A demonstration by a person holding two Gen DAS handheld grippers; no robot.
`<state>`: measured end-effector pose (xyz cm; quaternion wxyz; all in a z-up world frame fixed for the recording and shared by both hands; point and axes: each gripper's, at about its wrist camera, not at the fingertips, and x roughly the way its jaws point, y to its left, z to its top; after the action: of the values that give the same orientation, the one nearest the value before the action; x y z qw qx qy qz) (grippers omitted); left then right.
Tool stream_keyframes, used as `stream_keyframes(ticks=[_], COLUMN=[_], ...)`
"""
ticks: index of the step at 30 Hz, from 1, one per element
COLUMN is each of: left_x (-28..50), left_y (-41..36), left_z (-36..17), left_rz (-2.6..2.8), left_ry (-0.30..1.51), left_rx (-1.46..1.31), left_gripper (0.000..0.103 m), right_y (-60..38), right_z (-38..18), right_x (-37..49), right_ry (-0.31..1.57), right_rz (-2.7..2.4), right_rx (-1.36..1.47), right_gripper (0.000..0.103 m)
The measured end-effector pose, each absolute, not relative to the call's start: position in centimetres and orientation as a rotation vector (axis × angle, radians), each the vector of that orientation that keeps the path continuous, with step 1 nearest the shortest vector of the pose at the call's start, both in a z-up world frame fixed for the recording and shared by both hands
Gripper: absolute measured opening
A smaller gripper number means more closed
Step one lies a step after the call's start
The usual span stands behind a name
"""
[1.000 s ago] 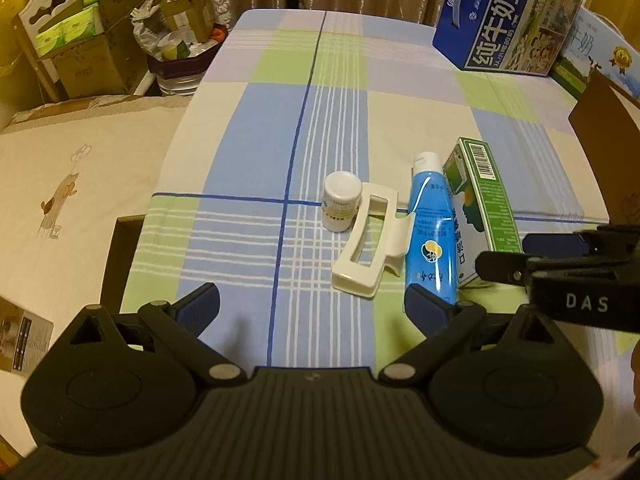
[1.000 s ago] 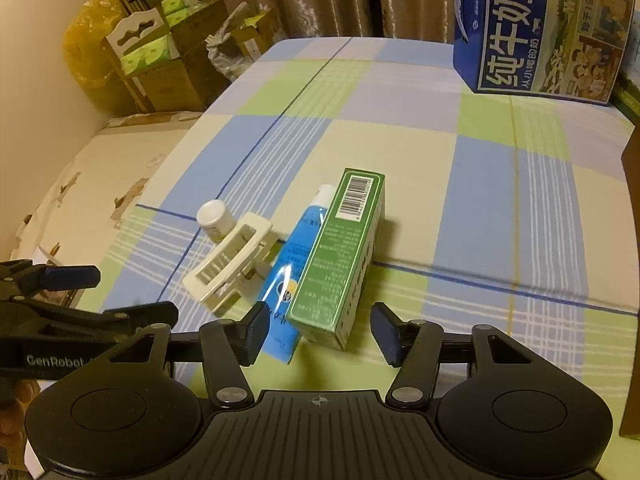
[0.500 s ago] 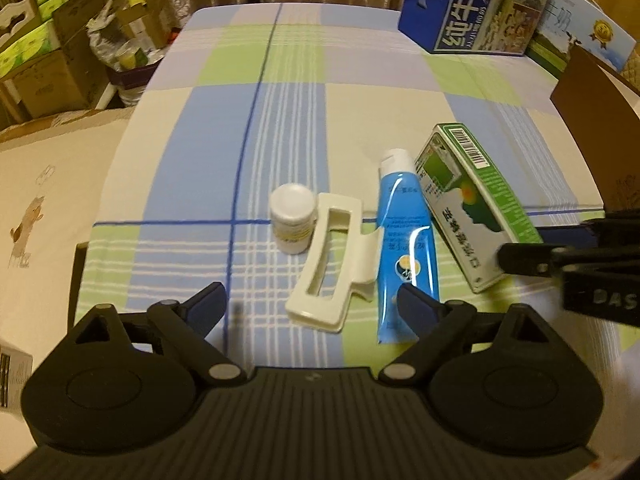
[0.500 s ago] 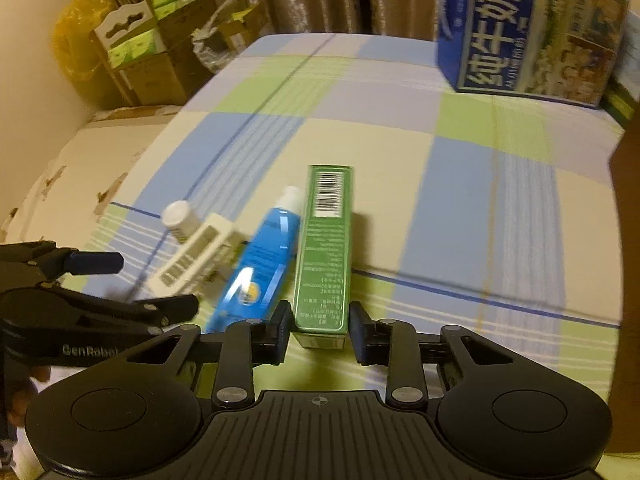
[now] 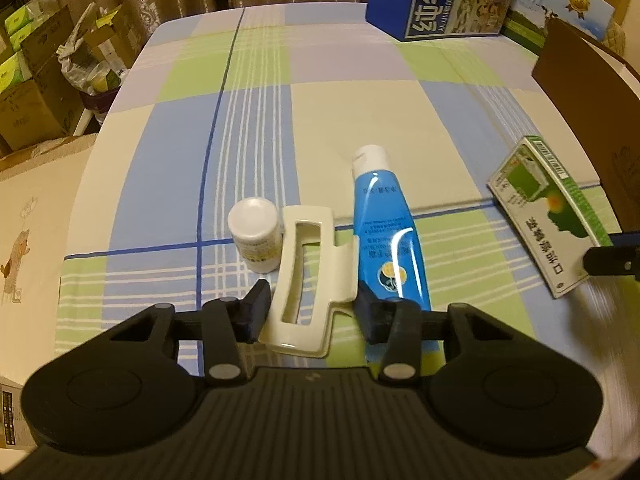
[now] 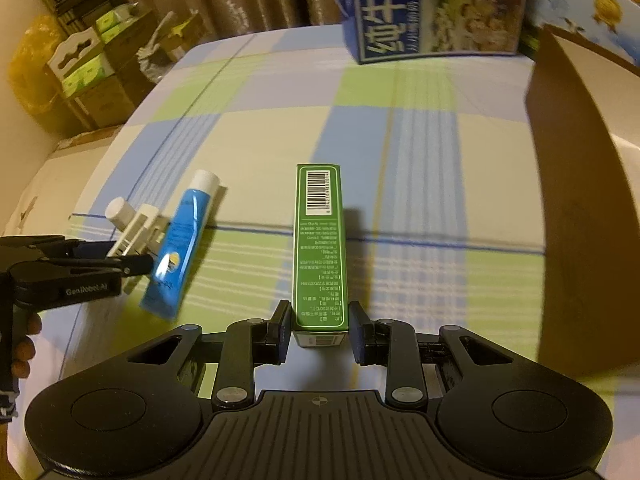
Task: Organize objects
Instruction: 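Grasp the white hair clip with the left gripper while the right gripper lifts the green box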
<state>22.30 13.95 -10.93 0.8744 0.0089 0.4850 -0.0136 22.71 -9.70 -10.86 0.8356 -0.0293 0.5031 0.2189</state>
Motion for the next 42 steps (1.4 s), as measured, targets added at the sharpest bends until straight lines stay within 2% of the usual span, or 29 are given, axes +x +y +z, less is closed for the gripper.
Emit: stream_keyframes(ticks=[13, 16, 23, 25, 26, 29, 31, 32, 37, 42], left_x=[15.0, 12.7, 9.3, 9.4, 9.7, 10.8, 11.8, 12.3, 14.5, 15.5], left_y=[13.2, 12.6, 11.2, 11.2, 11.2, 11.3, 11.4, 11.5, 11.4, 11.3], left_z=[-10.3, -10.2, -10.1, -9.8, -9.6, -9.2, -9.1, -9.1, -9.8, -10.2], left_rz=[-0.007, -0.011, -0.009, 0.006, 0.015, 0.056, 0.073, 0.085, 0.113, 0.124], left_ry=[1.052, 1.077, 1.1, 1.087, 1.08, 1.056, 1.048, 1.048, 1.057, 1.069], left_rx=[-0.012, -0.022, -0.055, -0.064, -0.066, -0.065, -0.079, -0.085, -0.076, -0.066], left_gripper=[0.037, 0.032, 0.033, 0.036, 0.041, 0.047, 0.061, 0.063, 0.063, 0.049], right_y=[-13.5, -14.3, -15.7, -15.8, -15.8, -15.5, -15.3, -15.2, -14.5, -13.9], right_z=[-10.3, -10.1, -9.7, -9.6, -9.6, -9.5, -9.6, -9.7, -10.1, -10.1], right_x=[18.3, 16.9, 14.7, 14.6, 14.5, 14.5, 14.5, 14.6, 15.5, 16.7], right_ry=[1.093, 1.103, 1.126, 1.127, 1.125, 1.113, 1.107, 1.107, 1.095, 1.086], right_rz=[0.475, 0.48, 0.498, 0.505, 0.503, 0.505, 0.507, 0.506, 0.499, 0.493], right_rx=[-0.055, -0.061, -0.07, -0.063, -0.068, -0.091, -0.099, -0.104, -0.129, -0.126], right_gripper=[0.027, 0.027, 0.027, 0.027, 0.028, 0.037, 0.043, 0.048, 0.052, 0.052])
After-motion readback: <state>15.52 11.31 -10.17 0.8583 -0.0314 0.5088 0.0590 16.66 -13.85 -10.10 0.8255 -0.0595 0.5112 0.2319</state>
